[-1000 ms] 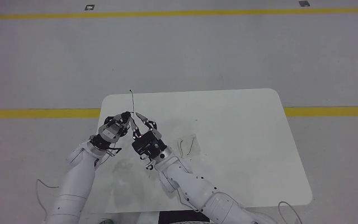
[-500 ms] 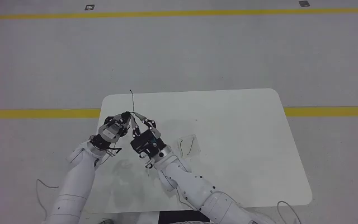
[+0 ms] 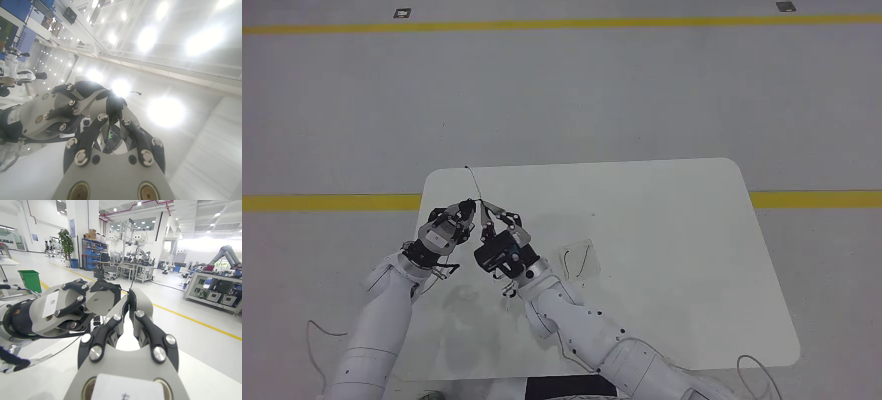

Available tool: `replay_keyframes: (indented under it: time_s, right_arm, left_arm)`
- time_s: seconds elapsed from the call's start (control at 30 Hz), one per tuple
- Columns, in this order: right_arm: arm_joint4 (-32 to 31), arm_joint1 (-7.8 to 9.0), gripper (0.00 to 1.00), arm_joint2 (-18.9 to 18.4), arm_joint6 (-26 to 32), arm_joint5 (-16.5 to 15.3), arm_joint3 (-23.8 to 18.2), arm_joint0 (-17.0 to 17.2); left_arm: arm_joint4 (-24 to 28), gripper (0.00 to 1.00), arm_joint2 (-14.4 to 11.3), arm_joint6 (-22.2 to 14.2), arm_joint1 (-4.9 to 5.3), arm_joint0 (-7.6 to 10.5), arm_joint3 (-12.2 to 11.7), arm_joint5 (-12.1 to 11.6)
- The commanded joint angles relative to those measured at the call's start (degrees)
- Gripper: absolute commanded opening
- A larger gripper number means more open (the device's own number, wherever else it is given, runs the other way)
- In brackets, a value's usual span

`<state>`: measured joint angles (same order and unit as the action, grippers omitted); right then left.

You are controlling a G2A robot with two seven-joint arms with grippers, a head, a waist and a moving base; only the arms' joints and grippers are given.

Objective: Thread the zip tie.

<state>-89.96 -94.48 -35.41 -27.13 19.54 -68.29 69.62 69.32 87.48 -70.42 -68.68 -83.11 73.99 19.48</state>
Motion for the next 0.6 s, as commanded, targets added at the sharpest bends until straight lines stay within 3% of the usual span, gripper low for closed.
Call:
replay_keyframes:
  time_s: [0.0,0.57]
  right_arm:
    - [0.00,0.42,0.00,0.04,-0.04,-0.06,0.21,-0.21]
    - [0.00,4.15,0.00,-2.10,0.88,-0.06,-2.66,1.46]
  left_arm:
    - [0.00,0.00,0.00,0.00,0.00,0.00,0.00,0.00]
    - [0.00,0.00,0.00,0.00,0.00,0.00,0.00,0.00]
